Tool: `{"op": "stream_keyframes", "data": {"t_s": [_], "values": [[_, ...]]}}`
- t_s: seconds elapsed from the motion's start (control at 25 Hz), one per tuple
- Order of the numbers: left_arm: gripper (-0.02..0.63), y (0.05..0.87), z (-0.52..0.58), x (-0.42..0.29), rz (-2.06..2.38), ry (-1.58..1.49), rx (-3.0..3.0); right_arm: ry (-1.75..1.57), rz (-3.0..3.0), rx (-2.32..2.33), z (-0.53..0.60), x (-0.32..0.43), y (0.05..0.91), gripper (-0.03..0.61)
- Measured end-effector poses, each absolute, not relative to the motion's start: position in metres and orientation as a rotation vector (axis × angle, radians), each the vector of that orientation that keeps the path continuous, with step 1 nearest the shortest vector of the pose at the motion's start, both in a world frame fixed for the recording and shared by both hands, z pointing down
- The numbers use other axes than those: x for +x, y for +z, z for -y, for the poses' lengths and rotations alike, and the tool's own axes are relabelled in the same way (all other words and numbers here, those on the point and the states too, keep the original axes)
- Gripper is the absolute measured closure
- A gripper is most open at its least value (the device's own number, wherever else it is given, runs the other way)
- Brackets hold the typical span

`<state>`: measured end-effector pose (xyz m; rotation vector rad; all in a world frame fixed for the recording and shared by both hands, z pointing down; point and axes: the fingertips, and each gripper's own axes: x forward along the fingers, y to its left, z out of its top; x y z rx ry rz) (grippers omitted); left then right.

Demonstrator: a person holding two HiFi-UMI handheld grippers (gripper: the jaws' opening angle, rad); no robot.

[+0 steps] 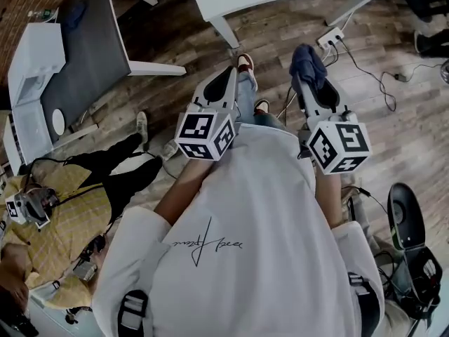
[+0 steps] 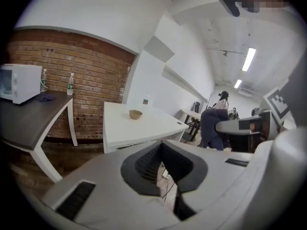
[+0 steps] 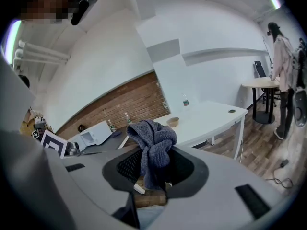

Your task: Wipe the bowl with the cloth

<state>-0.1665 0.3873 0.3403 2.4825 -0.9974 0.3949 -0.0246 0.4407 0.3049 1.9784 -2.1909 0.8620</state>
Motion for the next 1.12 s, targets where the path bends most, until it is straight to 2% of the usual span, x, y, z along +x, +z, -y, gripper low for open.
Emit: {"op": "stream_keyframes", "data": {"t_s": [0.4, 1.12], "values": [[0.618, 0.338, -0.36, -0.114, 0.906, 0.389, 2.515, 0.912, 2.157, 1.976, -0.418, -0.006, 0.307, 0.468], [0.619, 0.329, -0.232, -0.091, 0.929, 0.363, 2.495, 0.953, 2.132, 1.887, -0.306, 0.009, 0.318, 0.468]]}}
